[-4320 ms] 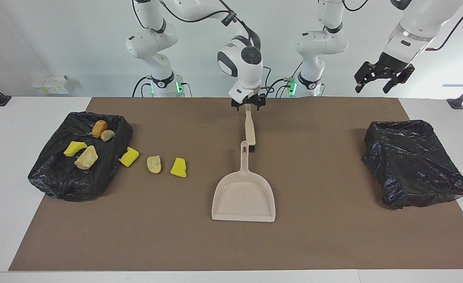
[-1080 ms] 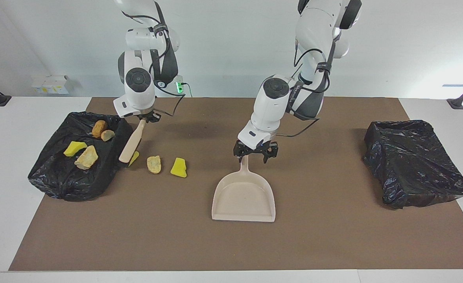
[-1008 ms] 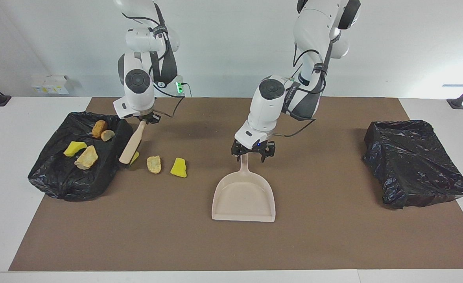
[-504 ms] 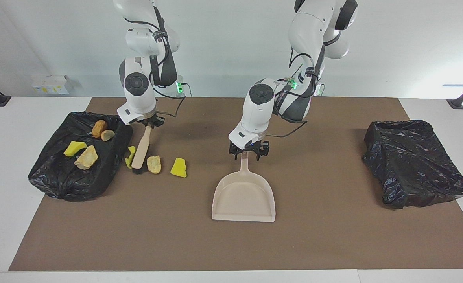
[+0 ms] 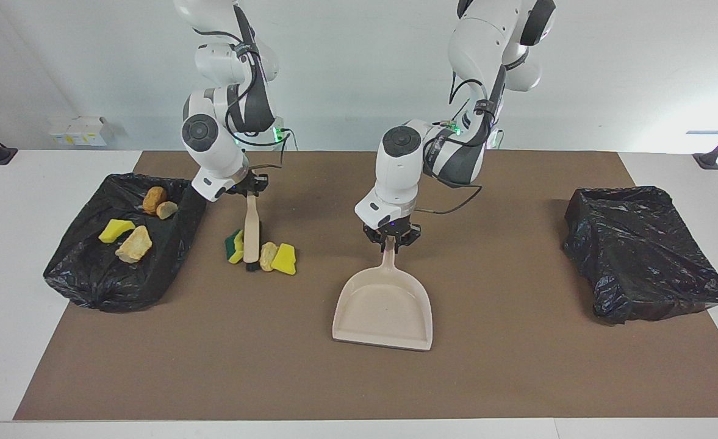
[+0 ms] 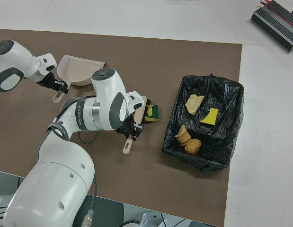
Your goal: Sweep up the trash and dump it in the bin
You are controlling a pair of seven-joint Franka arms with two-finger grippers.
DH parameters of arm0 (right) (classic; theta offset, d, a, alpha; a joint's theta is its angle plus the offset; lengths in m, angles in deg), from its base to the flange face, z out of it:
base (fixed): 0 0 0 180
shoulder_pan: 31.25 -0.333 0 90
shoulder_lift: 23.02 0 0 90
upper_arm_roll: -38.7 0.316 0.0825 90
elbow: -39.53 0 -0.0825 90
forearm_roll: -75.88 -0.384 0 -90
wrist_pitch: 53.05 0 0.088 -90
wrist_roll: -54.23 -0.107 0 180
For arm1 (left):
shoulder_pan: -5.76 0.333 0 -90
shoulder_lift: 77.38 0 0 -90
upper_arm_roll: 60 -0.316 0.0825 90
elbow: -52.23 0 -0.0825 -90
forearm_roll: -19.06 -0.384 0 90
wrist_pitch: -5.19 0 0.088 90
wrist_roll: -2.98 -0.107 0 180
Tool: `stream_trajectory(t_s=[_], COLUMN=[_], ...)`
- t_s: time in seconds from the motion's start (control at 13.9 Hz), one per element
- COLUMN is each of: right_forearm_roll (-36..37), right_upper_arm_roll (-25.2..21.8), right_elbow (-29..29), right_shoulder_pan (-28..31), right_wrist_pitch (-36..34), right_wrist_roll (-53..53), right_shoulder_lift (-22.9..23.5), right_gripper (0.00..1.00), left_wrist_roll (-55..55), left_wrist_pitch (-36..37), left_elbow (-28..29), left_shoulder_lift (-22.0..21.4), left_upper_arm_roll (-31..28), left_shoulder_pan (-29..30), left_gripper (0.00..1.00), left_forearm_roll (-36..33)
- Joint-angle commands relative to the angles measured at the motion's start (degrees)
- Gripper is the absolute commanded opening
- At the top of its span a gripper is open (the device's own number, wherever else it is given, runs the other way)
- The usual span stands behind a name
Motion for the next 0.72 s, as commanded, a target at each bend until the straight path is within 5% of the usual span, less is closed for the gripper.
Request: stream_trajectory(t_s=[0.0, 0.36, 0.65], right_forearm_roll=[-2.0, -0.7, 1.6], right_upper_arm_roll=[0.3, -0.7, -0.6], right_elbow=[6.4, 9.6, 6.7], right_shoulder_pan=[1.3, 1.6, 7.9], right_wrist_pitch=[-6.1, -8.5, -6.3], right_wrist_roll=[4.0, 3.8, 4.3], right_shoulder_lift=[0.7, -0.3, -2.0], right_gripper=[0.0, 0.0, 0.0], left_wrist_roll=[-9.9, -29.8, -49.3], left_wrist_pitch=[6.1, 12.9, 12.8], left_elbow=[1.1, 1.8, 2.5], left_shoulder_lift=[-5.2, -12.2, -14.6], left_upper_arm_roll=[-0.4, -0.7, -0.7], left_shoulder_pan=[2.3, 6.6, 11.7], left_gripper=[0.0, 0.0, 0.0], left_forearm_roll=[-1.4, -1.6, -1.6])
